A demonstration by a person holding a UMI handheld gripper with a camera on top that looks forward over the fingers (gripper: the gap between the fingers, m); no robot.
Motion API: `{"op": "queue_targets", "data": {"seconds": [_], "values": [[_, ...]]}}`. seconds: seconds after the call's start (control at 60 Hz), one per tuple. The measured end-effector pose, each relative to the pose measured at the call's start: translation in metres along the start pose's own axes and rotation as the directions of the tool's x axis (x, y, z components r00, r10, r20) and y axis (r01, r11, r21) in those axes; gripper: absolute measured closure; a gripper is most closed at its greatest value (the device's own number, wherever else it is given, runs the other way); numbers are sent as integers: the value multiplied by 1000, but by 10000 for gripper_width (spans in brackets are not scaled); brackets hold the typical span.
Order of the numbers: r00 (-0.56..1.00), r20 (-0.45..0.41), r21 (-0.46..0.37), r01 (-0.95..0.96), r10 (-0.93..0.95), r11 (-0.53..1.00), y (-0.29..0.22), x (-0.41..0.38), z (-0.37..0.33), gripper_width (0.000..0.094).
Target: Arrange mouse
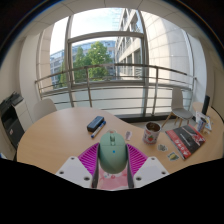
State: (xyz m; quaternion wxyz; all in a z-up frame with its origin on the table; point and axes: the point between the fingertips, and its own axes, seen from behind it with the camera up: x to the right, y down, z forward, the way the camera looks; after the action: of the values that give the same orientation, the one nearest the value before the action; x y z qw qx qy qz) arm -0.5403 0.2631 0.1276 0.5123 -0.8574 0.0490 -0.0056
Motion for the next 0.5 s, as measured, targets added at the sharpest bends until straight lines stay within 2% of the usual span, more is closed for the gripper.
{"op": "queue_targets", "data": {"seconds": [0.15,0.25,0.317,0.367,0.417,0.5], "values": [[1000,14,-156,25,-23,987,96,-30,36,522],[999,-7,-219,30,-33,975,132,-31,50,451],[999,-17,-205,32,-36,978,129,-29,49,394],[998,-29,-201,41,-48,979,123,-28,43,260],[998,-28,-189,52,-58,981,112,-31,33,88],[996,-45,-159,64,-72,985,88,-31,8,90]]}}
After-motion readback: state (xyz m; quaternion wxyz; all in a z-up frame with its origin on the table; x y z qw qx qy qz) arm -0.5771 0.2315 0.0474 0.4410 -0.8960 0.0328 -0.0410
